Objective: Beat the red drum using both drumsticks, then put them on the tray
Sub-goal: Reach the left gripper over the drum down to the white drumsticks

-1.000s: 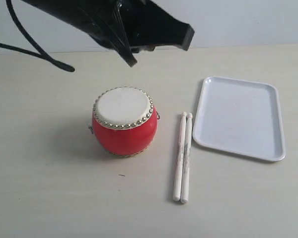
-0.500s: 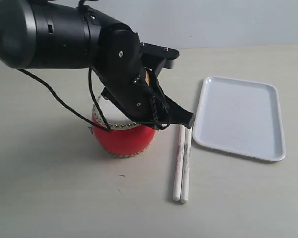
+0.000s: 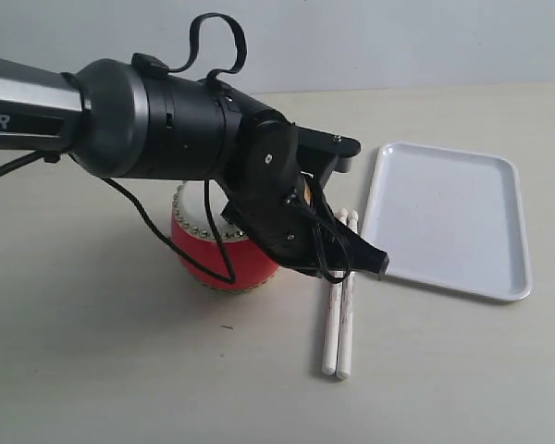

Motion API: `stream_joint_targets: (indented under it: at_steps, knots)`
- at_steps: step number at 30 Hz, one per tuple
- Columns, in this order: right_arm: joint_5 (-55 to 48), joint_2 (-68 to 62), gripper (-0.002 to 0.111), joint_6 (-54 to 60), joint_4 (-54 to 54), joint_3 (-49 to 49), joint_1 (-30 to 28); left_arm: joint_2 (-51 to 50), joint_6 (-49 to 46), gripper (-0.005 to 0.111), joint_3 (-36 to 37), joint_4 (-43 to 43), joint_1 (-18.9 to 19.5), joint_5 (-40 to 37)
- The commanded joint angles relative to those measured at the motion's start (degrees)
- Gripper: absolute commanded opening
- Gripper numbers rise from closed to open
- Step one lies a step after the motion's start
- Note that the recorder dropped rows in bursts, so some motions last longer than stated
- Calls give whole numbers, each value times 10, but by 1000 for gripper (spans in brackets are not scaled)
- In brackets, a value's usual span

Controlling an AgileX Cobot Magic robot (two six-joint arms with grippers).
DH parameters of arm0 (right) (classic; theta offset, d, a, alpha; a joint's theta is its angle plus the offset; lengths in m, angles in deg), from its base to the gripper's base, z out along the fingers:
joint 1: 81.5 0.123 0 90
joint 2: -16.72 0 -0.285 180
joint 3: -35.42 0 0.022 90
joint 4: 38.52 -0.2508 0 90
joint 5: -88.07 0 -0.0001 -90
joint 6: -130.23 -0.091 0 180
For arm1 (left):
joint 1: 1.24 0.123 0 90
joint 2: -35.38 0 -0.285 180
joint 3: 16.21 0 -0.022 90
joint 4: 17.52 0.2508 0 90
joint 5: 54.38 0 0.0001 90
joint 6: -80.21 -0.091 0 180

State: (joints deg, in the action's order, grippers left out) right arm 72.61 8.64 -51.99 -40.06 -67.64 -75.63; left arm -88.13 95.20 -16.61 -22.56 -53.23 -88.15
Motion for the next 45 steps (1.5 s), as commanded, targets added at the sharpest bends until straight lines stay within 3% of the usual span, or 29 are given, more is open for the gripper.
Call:
stream_joint_targets:
  at_steps: [1,24,28,34,36,45]
  knots:
    - [2,3,0,1,-1,3,-5,-19,-3,0,-3,-6,-2,13]
    - [2,3,0,1,-1,3,-5,-39,4,0,-3,67,30,76]
    - [2,3,0,1,-1,3,-5,-39,24,0,-3,111,35,76]
    - [2,3,0,1,-1,3,-5,-39,170,0,-3,277,35,71]
    - [2,3,0,1,-1,3,-5,-39,193,0,-3,293,35,67]
    - [2,3,0,1,-1,3,-5,-39,194,0,-3,298,-13,89]
